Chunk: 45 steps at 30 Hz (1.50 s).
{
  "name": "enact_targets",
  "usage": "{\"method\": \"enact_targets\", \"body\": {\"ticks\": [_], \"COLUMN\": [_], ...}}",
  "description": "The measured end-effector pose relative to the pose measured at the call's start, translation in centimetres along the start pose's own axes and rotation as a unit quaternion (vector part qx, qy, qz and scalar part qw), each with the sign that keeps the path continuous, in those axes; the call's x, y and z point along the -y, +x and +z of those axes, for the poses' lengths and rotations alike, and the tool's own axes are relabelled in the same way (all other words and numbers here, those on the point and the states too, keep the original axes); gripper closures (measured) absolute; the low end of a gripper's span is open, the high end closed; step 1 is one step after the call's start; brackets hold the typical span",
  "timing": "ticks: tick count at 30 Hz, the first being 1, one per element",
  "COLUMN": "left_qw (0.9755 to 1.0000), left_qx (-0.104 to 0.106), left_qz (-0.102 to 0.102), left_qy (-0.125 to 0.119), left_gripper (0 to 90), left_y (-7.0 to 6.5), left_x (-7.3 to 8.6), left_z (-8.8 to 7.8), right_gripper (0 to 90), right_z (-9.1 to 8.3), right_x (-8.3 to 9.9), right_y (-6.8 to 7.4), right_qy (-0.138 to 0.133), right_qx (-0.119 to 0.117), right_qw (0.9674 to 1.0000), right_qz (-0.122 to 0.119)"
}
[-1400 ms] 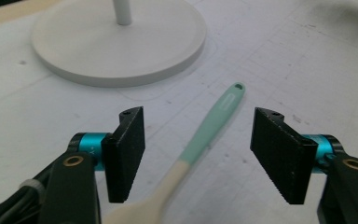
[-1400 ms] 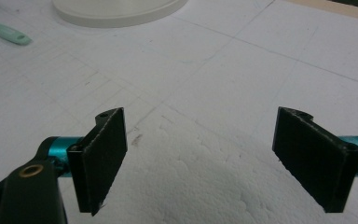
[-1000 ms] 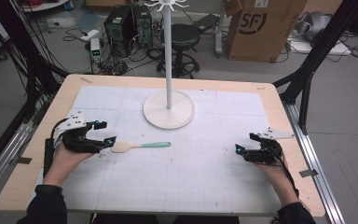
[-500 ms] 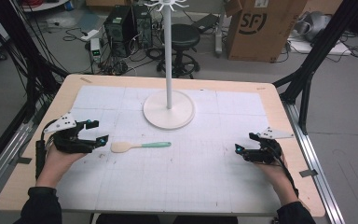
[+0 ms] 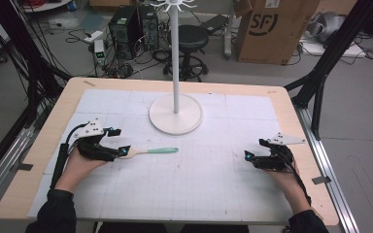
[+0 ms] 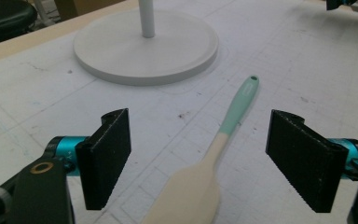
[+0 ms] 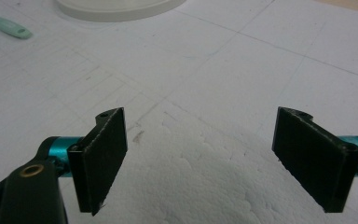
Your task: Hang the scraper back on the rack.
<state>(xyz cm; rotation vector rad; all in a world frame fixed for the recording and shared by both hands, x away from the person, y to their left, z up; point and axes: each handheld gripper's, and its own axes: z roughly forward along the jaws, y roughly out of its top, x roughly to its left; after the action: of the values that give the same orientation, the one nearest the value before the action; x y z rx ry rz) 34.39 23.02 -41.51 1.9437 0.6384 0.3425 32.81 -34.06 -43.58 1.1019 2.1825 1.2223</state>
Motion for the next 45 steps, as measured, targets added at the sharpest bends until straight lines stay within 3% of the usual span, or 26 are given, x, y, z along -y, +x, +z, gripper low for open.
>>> {"method": "enact_targets", "body": {"ticks": [11, 18, 24, 27, 29, 34, 40, 42, 45], "left_qw": [0.9987, 0.9953, 0.9929, 0.9929, 0.9919, 0.9907, 0.9910, 0.9925, 0.9917], "left_qx": [0.011, 0.018, 0.008, 0.001, -0.001, 0.016, 0.026, 0.028, 0.029], "left_qz": [0.023, 0.048, 0.059, 0.059, 0.072, 0.084, 0.080, 0.063, 0.072], "left_qy": [0.045, 0.083, 0.103, 0.103, 0.105, 0.106, 0.104, 0.101, 0.103], "left_gripper": [30.9, 36.1, 54.5, 62.3, 64.8, 74.4, 76.0, 76.6, 77.5], "left_y": [-0.8, -1.9, -2.0, -2.1, -2.2, -2.2, -1.9, -1.8, -1.8], "left_x": [0.5, 0.5, 0.4, 0.5, 0.5, 0.6, 0.7, 0.7, 0.7], "left_z": [3.0, 5.2, 6.1, 6.3, 6.3, 6.4, 6.4, 6.4, 6.4], "right_gripper": [17.2, 17.2, 17.2, 17.2, 17.2, 17.2, 17.2, 17.2, 17.2], "right_z": [0.1, 0.2, 0.2, 0.2, 0.2, 0.3, 0.3, 0.3, 0.3], "right_x": [0.0, 0.0, 0.1, 0.1, 0.1, 0.1, 0.1, 0.1, 0.1], "right_y": [0.1, 0.1, 0.1, 0.1, 0.1, 0.1, 0.2, 0.2, 0.3], "right_qy": [0.001, 0.004, 0.005, 0.004, 0.005, 0.007, 0.008, 0.008, 0.009], "right_qx": [-0.002, -0.006, -0.006, -0.007, -0.007, -0.008, -0.010, -0.010, -0.011], "right_qw": [1.0000, 1.0000, 1.0000, 1.0000, 1.0000, 0.9999, 0.9999, 0.9999, 0.9999], "right_qz": [-0.002, -0.004, -0.004, -0.004, -0.003, -0.005, -0.005, -0.006, -0.008]}}
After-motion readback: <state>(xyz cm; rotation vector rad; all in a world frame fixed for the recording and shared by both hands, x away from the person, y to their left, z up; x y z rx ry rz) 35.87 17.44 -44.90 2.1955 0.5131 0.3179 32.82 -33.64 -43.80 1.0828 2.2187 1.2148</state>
